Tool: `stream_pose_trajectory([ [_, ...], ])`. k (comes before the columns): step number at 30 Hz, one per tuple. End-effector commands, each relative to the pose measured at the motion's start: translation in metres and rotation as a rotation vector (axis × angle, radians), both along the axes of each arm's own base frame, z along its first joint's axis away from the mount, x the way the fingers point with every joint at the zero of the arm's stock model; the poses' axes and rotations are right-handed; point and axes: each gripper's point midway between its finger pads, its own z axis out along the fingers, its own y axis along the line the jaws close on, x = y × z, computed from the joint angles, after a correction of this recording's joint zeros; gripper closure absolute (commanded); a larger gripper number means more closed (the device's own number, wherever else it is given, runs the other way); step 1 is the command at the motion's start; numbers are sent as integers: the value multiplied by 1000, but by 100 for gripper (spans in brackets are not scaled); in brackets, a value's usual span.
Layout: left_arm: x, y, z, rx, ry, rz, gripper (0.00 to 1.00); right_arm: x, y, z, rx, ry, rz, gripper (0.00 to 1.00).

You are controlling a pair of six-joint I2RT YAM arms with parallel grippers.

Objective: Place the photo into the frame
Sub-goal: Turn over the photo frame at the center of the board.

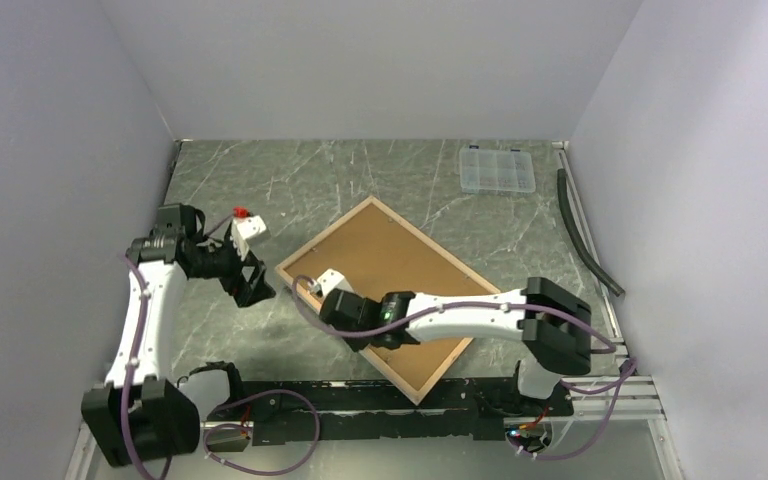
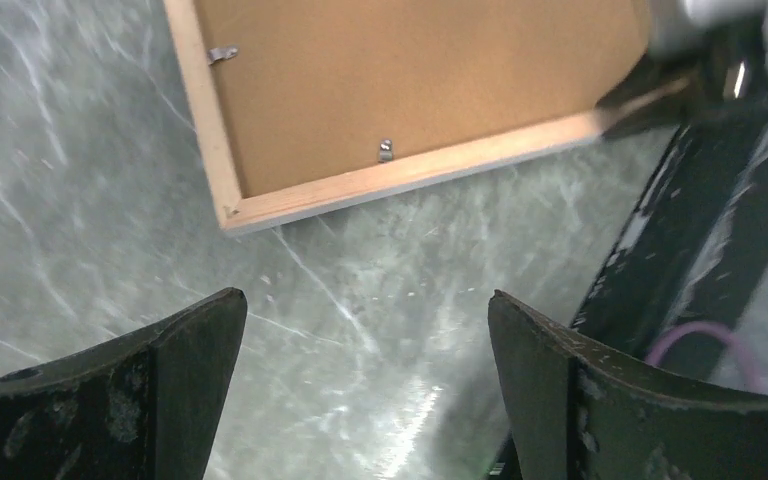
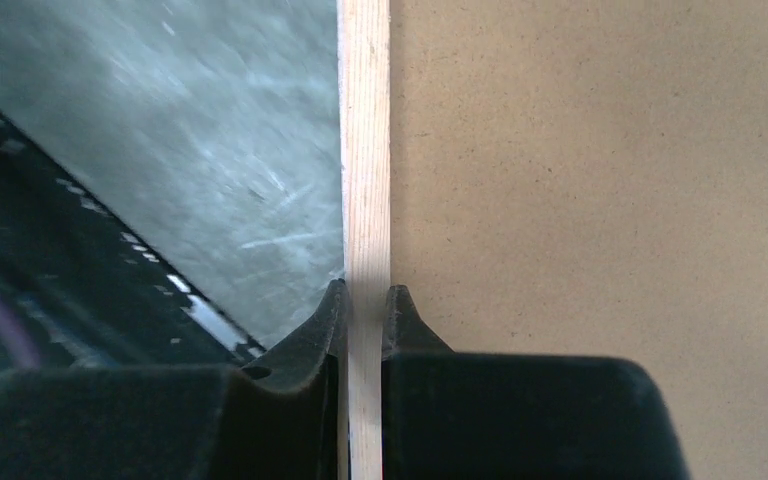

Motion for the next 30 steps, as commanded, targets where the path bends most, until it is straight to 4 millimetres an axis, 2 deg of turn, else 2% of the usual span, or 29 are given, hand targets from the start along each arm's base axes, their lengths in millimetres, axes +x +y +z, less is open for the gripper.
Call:
stream_pose_trajectory([
  [1, -2, -5, 14, 88, -355, -233, 4, 22, 36, 108, 305, -5, 15, 100],
  [4, -2, -6, 23, 170, -556, -330, 4, 26, 38, 133, 382, 59, 34, 100],
  [8, 8, -9, 41, 309, -883, -460, 4, 29, 42, 163, 452, 127, 73, 100],
  [11, 19, -16, 61, 424, -1171, -567, 4, 31, 44, 179, 457, 153, 92, 100],
  [14, 20, -28, 70, 462, -1320, -662, 4, 33, 46, 193, 476, 179, 108, 100],
  [17, 17, -36, 63, 494, -1342, -788, 4, 34, 48, 202, 498, 200, 116, 100],
  [22, 24, -51, 62, 499, -1361, -874, 6, 33, 53, 211, 513, 234, 136, 100],
  [26, 28, -61, 63, 499, -1322, -918, 19, 32, 55, 217, 518, 240, 148, 100],
  [30, 31, -67, 67, 497, -1284, -937, 41, 36, 51, 223, 501, 217, 136, 100],
])
